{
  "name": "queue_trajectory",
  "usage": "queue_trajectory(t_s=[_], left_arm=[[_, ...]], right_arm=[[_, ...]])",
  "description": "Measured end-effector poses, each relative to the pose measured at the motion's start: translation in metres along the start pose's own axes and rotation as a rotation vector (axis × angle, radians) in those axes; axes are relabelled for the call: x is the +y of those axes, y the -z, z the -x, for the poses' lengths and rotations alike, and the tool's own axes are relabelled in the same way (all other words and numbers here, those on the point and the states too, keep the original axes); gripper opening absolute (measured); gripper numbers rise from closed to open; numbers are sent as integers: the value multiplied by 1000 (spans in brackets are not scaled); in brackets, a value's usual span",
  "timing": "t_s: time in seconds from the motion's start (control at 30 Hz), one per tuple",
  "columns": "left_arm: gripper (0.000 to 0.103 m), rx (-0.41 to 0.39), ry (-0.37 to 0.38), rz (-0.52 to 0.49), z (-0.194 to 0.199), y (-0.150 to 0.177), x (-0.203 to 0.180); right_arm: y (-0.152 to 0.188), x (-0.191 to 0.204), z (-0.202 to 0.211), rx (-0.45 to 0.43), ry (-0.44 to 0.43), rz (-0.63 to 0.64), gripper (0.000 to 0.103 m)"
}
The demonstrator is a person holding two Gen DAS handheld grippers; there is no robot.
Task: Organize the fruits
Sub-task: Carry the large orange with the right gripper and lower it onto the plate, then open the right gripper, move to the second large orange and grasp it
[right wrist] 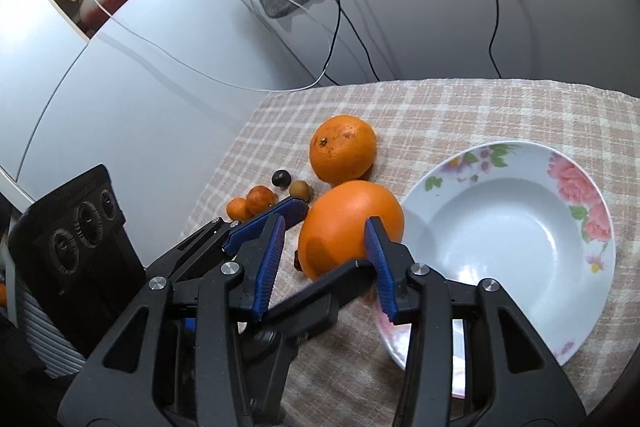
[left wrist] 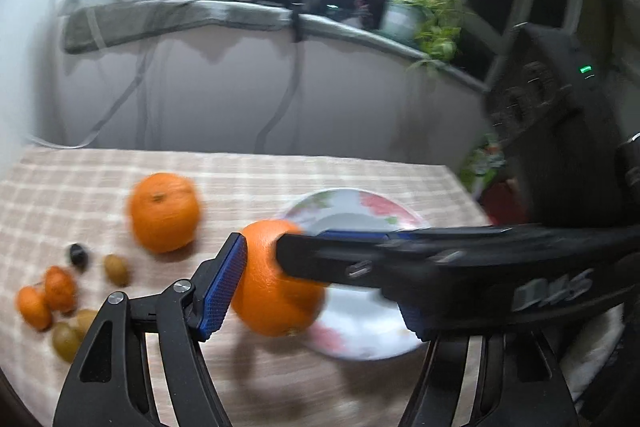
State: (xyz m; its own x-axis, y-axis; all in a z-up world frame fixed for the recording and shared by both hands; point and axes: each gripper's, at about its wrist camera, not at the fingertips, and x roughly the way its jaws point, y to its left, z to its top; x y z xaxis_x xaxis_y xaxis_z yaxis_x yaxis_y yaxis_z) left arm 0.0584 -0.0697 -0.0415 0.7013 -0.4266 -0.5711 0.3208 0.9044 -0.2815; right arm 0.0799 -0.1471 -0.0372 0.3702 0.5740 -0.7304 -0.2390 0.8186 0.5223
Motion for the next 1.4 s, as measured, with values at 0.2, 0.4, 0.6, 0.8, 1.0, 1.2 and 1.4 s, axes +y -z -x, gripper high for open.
queue_trajectory(t_s=[0.2, 0.4, 0.6, 0.8, 1.0, 1.2, 1.4], left_arm=[[48, 68, 87, 9, -25, 7, -8], [48, 82, 104, -30, -27, 5, -23], [48, 96, 105, -23, -23, 6, -20], [67, 101, 79, -21, -16, 5, -15], [71, 92, 35, -15, -4, 5, -1], [71, 84, -18, 9, 5, 2, 27], [71, 75, -66, 54, 12, -2, 58]], right_arm=[[6, -35, 12, -10, 5, -87, 43], [6, -46, 23, -30, 57, -80, 43], [5, -65, 36, -64, 76, -125, 44], [8, -64, 47, -83, 122, -107, 45], [7, -47, 52, -111, 218, -22, 70], [-2, -30, 48, -114, 269, 53, 70], [-13, -26, 38, -127, 238, 22, 70]])
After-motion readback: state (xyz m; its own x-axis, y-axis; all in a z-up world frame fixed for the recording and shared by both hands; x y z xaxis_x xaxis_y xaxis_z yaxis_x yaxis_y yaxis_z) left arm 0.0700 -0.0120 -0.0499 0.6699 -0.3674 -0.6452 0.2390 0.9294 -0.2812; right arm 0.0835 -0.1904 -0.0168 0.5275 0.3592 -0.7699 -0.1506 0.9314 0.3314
